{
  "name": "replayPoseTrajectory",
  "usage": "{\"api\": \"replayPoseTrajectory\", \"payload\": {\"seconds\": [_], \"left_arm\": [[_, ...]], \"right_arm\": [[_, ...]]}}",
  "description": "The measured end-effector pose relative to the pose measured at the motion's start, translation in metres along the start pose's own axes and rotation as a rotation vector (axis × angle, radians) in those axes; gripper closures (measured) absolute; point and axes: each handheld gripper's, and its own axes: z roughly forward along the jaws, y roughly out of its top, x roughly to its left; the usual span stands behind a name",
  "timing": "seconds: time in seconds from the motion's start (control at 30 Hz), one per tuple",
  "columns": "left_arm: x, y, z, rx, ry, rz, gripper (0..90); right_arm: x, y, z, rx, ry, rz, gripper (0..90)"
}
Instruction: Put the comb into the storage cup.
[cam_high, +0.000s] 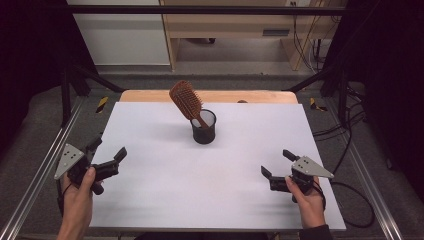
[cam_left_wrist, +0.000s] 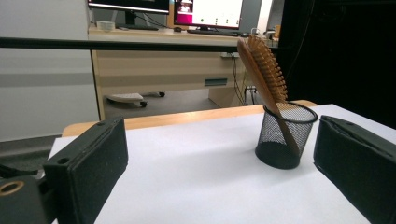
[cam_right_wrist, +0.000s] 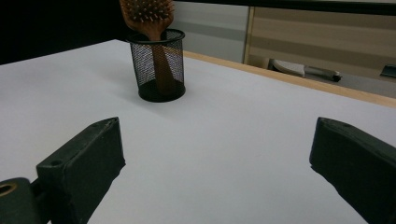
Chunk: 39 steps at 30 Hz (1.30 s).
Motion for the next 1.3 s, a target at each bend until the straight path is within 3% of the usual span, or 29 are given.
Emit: {"api": "replayPoseTrajectory", "payload": {"seconds": [0.7,1.17,1.3], "left_arm": [[-0.022,-0.030,-0.002,0.023,-0.042,0.024,3.6],[-0.026,-0.038,-0.004,0.019,-0.063,0.011,3.7],[-0.027,-0.041,-0.004,0.019,-0.078,-0.015,3.7]], "right_arm": [[0.001,-0.002,-0.001,-0.001,0.019,-0.020,3.2],[0.004,-0.004,-0.002,-0.001,0.039,-0.025,3.2],[0.003,-0.006,-0.004,0.003,0.049,-0.027,3.2]]}}
